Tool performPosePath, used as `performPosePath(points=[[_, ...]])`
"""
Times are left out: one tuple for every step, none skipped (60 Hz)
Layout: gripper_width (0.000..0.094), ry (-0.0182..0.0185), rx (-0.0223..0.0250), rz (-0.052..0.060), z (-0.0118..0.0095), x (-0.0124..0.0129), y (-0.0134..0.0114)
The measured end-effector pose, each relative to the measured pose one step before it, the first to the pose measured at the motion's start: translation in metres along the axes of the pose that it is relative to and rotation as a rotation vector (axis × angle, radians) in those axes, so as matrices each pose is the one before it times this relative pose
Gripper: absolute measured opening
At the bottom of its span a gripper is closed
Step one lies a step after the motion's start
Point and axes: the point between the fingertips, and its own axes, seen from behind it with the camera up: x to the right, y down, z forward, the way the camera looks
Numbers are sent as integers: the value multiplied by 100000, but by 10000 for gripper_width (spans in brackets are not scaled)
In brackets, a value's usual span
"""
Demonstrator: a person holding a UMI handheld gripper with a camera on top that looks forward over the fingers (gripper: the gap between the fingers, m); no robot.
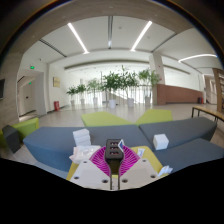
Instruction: Unplug charger
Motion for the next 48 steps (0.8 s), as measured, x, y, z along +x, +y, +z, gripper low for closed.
performPosePath(points=[[74,238,1977,-1459,-451,52,-1336],[74,-383,1408,-953,-328,-57,-1178],[75,-1073,627,-324,212,287,-1397],[75,-960,724,-194,-367,-96,-681],[75,-571,630,155,-298,70,-637],[75,111,530,413,-502,-30,-702],[74,340,352,-73,-66,283,-264],[74,420,60,-550,-23,647,-8],[75,954,-414,-584,-368,164,-124],[74,612,-801,-1289,41,777,363],[74,763,-1195,-1185,-86,477,402],[74,699,-1547,-1058,-16,487,623],[75,518,-2009,-914,-47,439,813],[76,97,-2554,-505,-122,756,877],[76,43,-2869,-88,102,366,1211],[76,157,-2628,511,-81,202,1026],[77,154,-3084,638,270,396,1583],[76,551,-2949,894,214,314,1364],[77,694,-2973,634,264,450,1456],[77,756,-2968,244,342,528,1475],[91,751,-2966,-24,424,361,1417],[92,684,-2823,-337,523,363,1375],[94,689,-2522,-360,925,360,1692],[107,824,-2523,-163,485,331,941],[108,469,-2153,-149,302,355,913],[109,415,-2628,-2,690,98,1038],[111,171,-2127,184,501,167,886],[118,-54,-1592,273,461,97,711],[119,-140,-1311,203,485,93,620],[121,-52,-1414,114,428,77,583],[127,199,-1782,5,682,-9,500],[128,-59,-1060,-106,166,288,659],[135,26,-1025,-172,274,49,417],[137,16,-494,-201,255,51,255],[144,79,-288,-207,220,54,184],[149,47,-76,-188,193,49,109],[156,19,-12,-140,215,-135,-136],[164,-136,861,-334,-106,146,-20],[171,155,-518,-405,-123,-75,-287],[179,-49,-18,-432,199,20,194],[185,-30,-379,-521,47,5,84],[193,-147,-573,-382,27,-18,115],[201,-112,-534,-125,27,-12,68],[207,-43,-415,-67,12,-1,23],[212,31,-446,-63,23,41,29],[217,-19,-573,-125,15,-2,43],[227,-98,-714,-379,-201,-7,-136],[241,-329,-423,-155,155,12,59]])
